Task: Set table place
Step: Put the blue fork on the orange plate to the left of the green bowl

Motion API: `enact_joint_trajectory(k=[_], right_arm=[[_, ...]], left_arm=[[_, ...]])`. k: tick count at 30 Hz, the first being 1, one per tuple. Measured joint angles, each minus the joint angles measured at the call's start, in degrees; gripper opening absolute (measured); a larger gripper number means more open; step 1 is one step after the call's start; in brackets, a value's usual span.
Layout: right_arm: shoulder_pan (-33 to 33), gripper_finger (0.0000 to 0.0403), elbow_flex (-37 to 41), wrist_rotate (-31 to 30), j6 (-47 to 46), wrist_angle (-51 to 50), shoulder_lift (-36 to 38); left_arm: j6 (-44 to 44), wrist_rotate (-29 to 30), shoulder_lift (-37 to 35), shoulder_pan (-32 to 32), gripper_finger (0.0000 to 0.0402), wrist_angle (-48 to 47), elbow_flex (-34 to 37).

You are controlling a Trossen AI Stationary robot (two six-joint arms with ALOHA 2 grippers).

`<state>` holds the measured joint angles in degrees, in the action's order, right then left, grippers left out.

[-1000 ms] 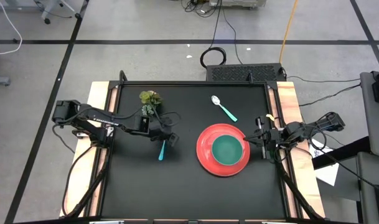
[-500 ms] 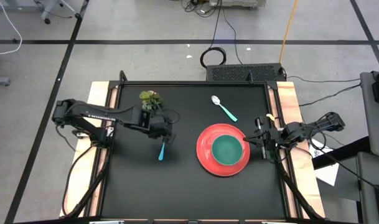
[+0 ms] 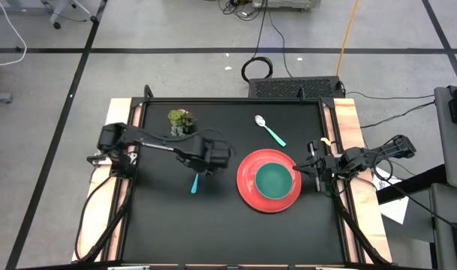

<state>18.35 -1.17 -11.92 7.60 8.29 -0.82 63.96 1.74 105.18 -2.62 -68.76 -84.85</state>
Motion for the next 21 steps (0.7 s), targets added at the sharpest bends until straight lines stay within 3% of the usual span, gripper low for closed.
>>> enact_joint_trajectory(k=[10,21], right_arm=[[0.01,0.0000,0.01,0.01,-0.89,-0.15,0.00],[0.00,0.0000,0.00,0.04,-2.41,-1.43,0.00]], left_arm=[[0.14,1.84,4.26,-0.62,0.0273,2.56,-0.89],[-2.82,2.28,4.20,-0.02,0.0273,5.88,1.25]])
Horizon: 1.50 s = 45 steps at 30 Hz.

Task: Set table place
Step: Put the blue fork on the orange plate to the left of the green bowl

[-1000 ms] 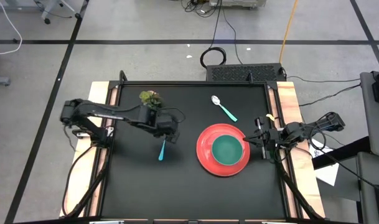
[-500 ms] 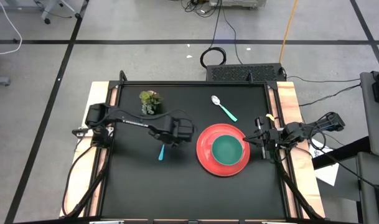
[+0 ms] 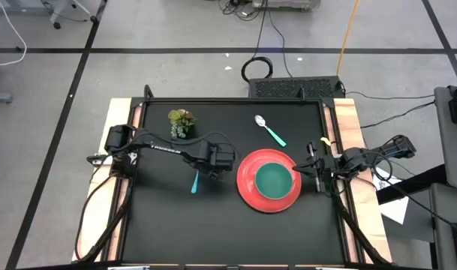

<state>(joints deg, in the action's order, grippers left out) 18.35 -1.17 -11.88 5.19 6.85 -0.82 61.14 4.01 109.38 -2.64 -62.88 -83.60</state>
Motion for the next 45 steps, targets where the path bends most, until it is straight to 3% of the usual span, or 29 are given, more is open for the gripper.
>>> enact_joint_trajectory(k=[29,35,45], right_arm=[[0.02,0.0000,0.01,0.00,0.02,-1.53,-0.02],[0.00,0.0000,0.02,0.02,0.02,-1.56,0.00],[0.00,0.0000,0.01,0.02,0.00,-1.55,-0.02]], left_arm=[[1.29,0.67,-0.63,0.40,0.0273,3.61,9.44],[1.20,-1.42,-0.59,0.36,0.0273,10.74,12.46],[0.41,-0.99,-0.57,0.44,0.0273,10.94,13.69]])
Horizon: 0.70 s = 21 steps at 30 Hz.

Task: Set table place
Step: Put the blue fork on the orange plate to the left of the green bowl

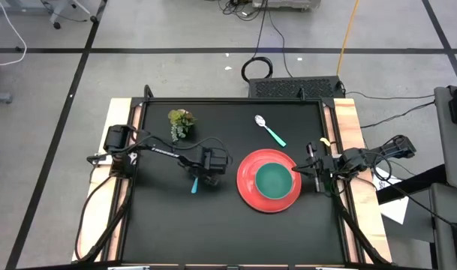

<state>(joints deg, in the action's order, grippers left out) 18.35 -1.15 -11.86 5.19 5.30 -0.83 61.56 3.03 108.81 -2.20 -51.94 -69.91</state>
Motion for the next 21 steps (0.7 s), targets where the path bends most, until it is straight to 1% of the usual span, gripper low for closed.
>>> enact_joint_trajectory(k=[3,8,12,17,21], right_arm=[[0.00,0.0000,-0.02,-0.01,-0.02,0.00,0.01],[0.00,0.0000,0.00,0.01,-0.04,0.01,0.02],[0.00,0.0000,-0.02,-0.02,-0.61,0.00,0.00],[0.01,0.0000,0.00,0.00,-1.36,0.01,0.00],[0.01,0.0000,0.01,-0.02,-1.34,0.02,0.02]], left_arm=[[0.05,0.55,0.00,-0.02,0.0273,-1.90,0.02],[-0.21,1.12,0.00,-0.02,0.0273,-2.31,0.12],[0.06,0.70,-0.48,0.31,0.0273,0.14,2.90],[0.47,-2.02,-0.89,0.84,0.0273,4.96,7.22],[0.17,-2.23,-0.80,0.81,0.0273,5.82,7.28]])
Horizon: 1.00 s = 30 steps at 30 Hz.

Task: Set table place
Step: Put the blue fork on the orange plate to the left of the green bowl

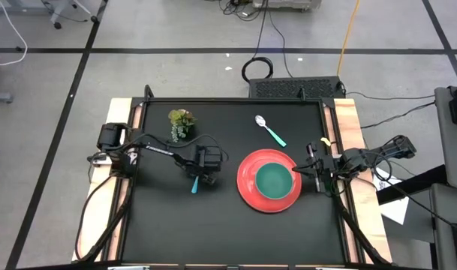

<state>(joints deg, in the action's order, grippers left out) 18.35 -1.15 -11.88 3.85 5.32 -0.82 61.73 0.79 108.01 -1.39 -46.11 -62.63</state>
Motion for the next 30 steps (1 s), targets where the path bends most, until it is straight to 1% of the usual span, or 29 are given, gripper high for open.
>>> enact_joint_trajectory(k=[10,12,15,24,30], right_arm=[[0.01,0.0000,-0.02,0.00,-0.02,0.00,0.00],[0.00,0.0000,-0.01,0.02,-0.18,0.00,-0.01],[-0.01,0.0000,-0.02,0.02,-0.19,0.00,0.00],[-0.01,0.0000,-0.02,0.02,-0.21,0.00,0.00],[0.00,0.0000,0.00,0.02,-0.21,0.00,0.00]], left_arm=[[-1.26,-0.45,-0.26,0.28,0.0273,1.32,0.13],[-1.28,-0.45,-0.27,0.28,0.0266,1.45,0.13],[-1.28,-0.49,-0.25,0.25,0.0236,1.86,0.13],[-1.41,-1.42,-0.25,0.17,0.0109,4.03,0.17],[-1.65,-1.20,-0.25,0.15,0.0047,4.45,0.15]])
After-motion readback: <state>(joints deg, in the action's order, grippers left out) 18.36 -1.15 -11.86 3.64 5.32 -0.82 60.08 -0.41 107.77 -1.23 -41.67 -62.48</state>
